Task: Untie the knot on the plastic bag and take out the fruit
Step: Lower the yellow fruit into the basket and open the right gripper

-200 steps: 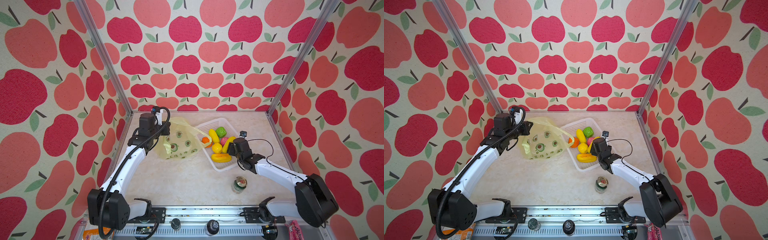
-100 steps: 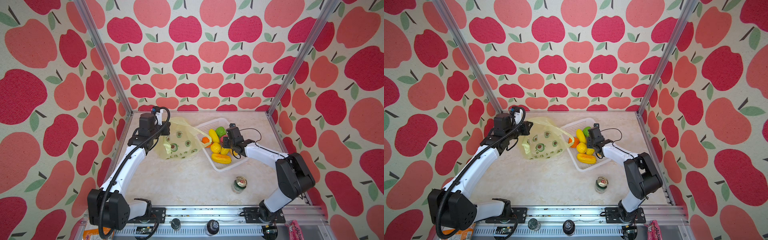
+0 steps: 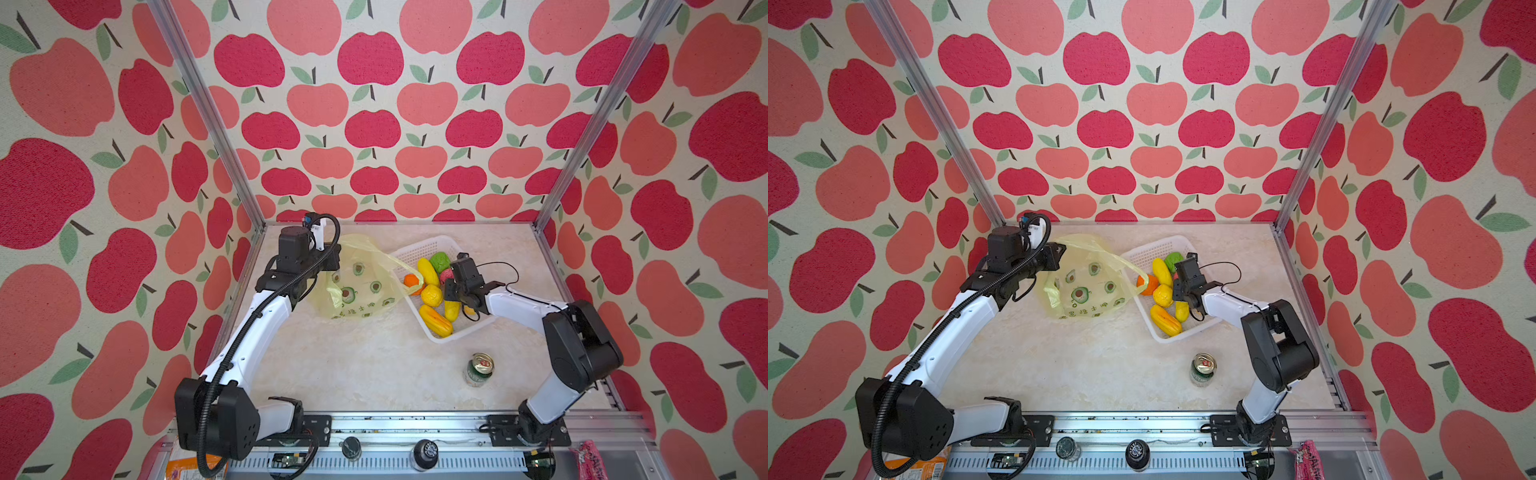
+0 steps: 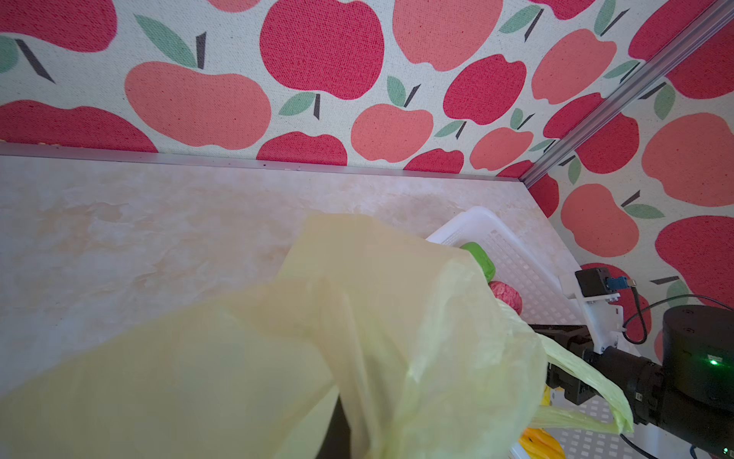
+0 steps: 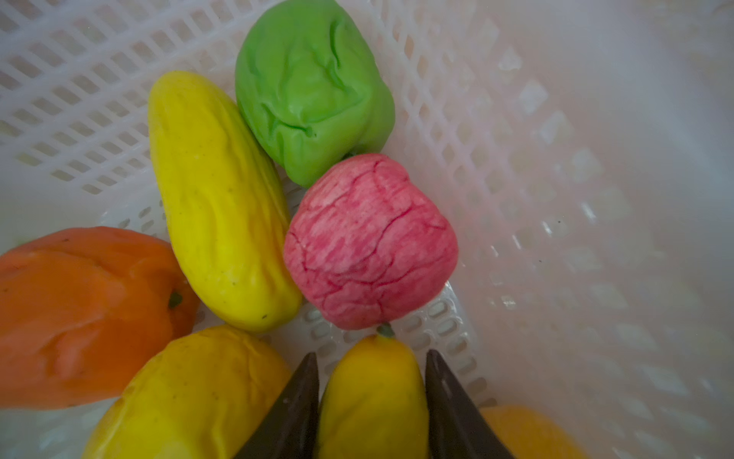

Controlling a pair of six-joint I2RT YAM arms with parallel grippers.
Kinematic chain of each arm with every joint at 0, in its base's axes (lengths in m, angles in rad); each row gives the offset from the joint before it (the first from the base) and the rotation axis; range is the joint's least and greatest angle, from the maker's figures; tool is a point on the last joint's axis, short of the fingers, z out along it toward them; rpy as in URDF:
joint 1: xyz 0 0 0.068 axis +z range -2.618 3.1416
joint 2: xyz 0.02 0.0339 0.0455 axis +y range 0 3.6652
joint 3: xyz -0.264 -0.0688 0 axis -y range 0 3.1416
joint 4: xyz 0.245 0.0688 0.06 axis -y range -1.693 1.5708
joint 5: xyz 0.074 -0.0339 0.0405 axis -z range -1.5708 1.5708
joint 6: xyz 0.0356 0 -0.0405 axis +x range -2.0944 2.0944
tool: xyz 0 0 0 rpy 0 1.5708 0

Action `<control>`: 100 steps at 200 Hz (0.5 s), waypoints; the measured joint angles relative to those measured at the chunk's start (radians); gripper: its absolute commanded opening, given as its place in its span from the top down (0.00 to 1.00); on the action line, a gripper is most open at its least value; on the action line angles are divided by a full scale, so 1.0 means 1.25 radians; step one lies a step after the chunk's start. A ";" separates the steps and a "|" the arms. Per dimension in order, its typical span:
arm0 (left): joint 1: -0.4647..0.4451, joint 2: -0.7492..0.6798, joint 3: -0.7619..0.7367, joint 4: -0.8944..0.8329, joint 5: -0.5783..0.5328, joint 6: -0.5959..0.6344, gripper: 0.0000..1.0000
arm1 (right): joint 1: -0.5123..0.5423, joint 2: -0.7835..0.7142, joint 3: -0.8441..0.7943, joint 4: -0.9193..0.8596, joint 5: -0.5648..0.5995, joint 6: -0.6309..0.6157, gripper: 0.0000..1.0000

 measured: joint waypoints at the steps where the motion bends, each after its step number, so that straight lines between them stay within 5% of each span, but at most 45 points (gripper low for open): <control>1: 0.000 0.000 0.000 0.000 0.000 0.000 0.99 | 0.000 0.000 0.000 0.001 -0.001 0.002 0.42; 53: 0.000 0.000 -0.001 0.006 -0.001 -0.002 1.00 | 0.002 -0.041 -0.023 0.021 -0.010 0.000 0.24; 100: 0.003 0.003 -0.009 0.044 -0.031 -0.014 1.00 | 0.002 -0.214 -0.034 0.027 0.030 -0.039 0.09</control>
